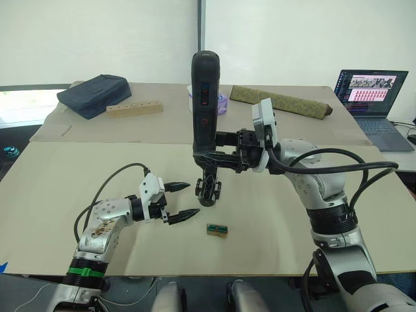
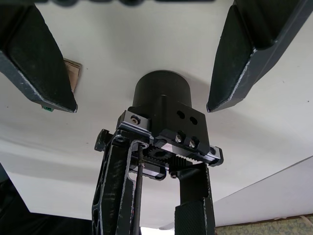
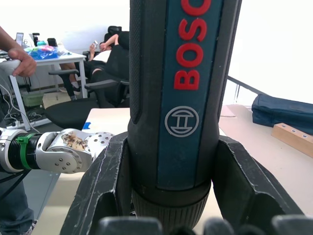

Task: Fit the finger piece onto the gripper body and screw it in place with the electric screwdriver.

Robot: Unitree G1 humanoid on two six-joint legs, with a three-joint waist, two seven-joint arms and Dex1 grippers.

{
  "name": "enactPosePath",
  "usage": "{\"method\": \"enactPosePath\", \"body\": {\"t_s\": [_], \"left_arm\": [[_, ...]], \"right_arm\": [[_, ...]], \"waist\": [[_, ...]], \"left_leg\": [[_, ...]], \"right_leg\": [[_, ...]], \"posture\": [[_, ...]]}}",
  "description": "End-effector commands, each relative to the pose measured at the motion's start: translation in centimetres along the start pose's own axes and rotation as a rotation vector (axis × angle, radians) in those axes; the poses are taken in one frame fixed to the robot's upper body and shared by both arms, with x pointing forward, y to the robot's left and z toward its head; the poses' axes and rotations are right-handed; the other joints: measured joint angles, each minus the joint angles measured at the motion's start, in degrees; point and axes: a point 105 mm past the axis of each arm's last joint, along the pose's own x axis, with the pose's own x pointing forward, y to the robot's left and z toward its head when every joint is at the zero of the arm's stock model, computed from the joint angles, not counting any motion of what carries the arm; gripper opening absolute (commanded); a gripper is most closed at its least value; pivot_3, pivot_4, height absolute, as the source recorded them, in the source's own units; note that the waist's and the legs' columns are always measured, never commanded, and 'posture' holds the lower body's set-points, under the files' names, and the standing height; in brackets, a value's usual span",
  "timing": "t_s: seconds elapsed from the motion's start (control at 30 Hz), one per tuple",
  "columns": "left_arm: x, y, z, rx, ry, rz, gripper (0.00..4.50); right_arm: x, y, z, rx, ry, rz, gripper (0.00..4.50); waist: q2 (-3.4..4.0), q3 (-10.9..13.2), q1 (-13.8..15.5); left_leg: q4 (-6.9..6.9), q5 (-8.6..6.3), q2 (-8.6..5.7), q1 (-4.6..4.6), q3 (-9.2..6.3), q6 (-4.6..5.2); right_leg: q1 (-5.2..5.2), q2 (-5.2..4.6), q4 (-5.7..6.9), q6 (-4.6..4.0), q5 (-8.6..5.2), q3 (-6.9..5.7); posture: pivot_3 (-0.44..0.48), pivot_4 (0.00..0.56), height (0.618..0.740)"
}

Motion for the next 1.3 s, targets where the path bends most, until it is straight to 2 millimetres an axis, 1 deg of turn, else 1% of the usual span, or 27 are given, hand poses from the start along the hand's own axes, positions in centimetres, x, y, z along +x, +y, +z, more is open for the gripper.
{"method": "enactPosePath", "body": {"t_s": [0.03, 0.57, 1.3], "left_arm": [[0.12, -0.12, 0.49, 0.026, -0.020, -0.002, 4.50], [0.11, -0.16, 0.47, 0.026, -0.019, -0.002, 4.50], [0.19, -0.23, 0.45, 0.024, -0.020, -0.004, 4.50]], "right_arm": [[-0.12, -0.11, 0.97, -0.045, -0.035, -0.006, 1.90], [-0.14, -0.15, 1.15, -0.053, -0.043, -0.006, 1.90], [-0.41, -0.12, 0.84, -0.058, -0.015, 0.000, 1.90]], "waist": [[0.00, 0.00, 0.00], [0.00, 0.00, -0.01], [0.00, 0.00, 0.01]], "left_leg": [[0.00, 0.00, 0.00, 0.00, 0.00, 0.00], [0.00, 0.00, 0.00, 0.00, 0.00, 0.00], [0.00, 0.00, 0.00, -0.01, 0.00, 0.00]], "right_leg": [[0.00, 0.00, 0.00, 0.00, 0.00, 0.00], [0.00, 0.00, 0.00, 0.00, 0.00, 0.00], [-0.01, 0.00, 0.00, 0.00, 0.00, 0.00]], "posture": [[0.000, 0.150, 0.740], [0.000, 0.150, 0.740], [0.000, 0.150, 0.740]]}}
